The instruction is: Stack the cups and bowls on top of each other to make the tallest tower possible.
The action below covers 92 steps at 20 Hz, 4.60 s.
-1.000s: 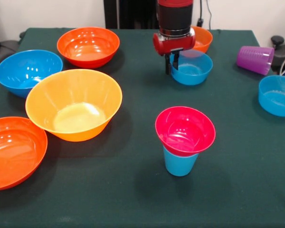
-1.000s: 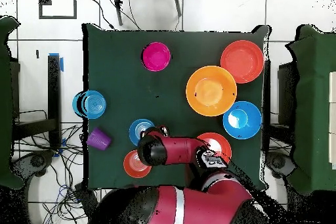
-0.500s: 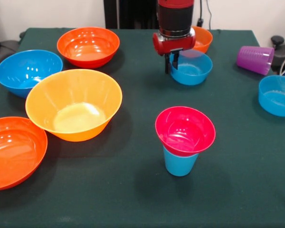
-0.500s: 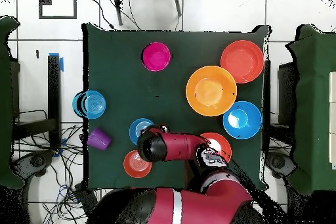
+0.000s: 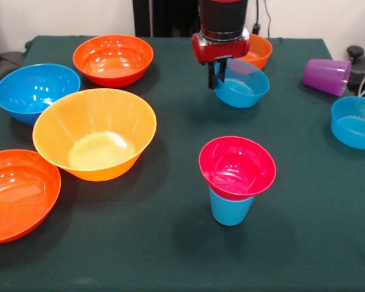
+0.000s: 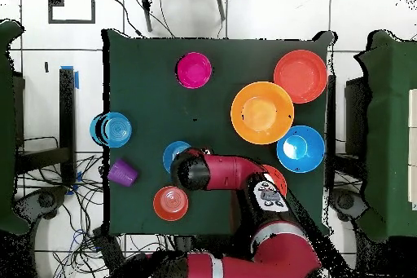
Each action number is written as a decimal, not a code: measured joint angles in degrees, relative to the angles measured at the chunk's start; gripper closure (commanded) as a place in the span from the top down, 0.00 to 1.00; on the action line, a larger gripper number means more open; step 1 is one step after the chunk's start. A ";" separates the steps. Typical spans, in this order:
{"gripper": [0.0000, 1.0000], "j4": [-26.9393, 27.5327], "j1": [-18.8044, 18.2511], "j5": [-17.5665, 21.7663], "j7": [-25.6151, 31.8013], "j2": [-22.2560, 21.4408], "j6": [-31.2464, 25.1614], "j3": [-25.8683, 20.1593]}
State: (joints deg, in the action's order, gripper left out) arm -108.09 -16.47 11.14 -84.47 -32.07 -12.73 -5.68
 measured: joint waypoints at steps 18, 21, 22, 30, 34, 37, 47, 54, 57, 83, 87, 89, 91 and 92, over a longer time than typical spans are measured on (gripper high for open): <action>0.00 11.99 -1.04 -6.30 0.00 -1.58 -17.15 -4.39; 0.00 12.37 -2.06 -7.56 0.00 -2.75 -19.96 -6.47; 0.00 12.36 -2.30 -7.68 0.00 -3.04 -20.55 -6.90; 0.00 12.80 -5.43 -8.11 0.00 -5.40 -27.92 -10.75; 0.00 14.99 -6.38 -8.23 0.00 -5.19 -32.60 -11.70; 0.00 19.27 -6.52 -8.29 0.00 -4.39 -37.49 -12.33; 0.00 38.08 -5.73 -8.49 0.00 1.07 -49.44 -13.61; 0.00 52.64 -3.89 -8.53 0.00 7.44 -55.43 -13.69; 0.00 57.51 -3.15 -8.51 0.00 9.88 -57.90 -13.77; 0.00 65.72 -4.80 -7.33 0.00 15.74 -60.15 -13.34; 0.00 62.91 -5.78 -7.17 0.00 14.11 -58.67 -13.24; 0.00 62.08 -6.21 -7.01 0.00 13.59 -57.87 -13.23; 0.00 62.02 -6.46 -6.92 0.00 13.42 -57.57 -13.23; 0.00 62.02 -6.53 -6.82 0.00 13.37 -57.56 -13.23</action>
State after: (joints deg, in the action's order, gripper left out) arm -46.08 -23.00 4.31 -84.47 -18.69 -70.29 -18.91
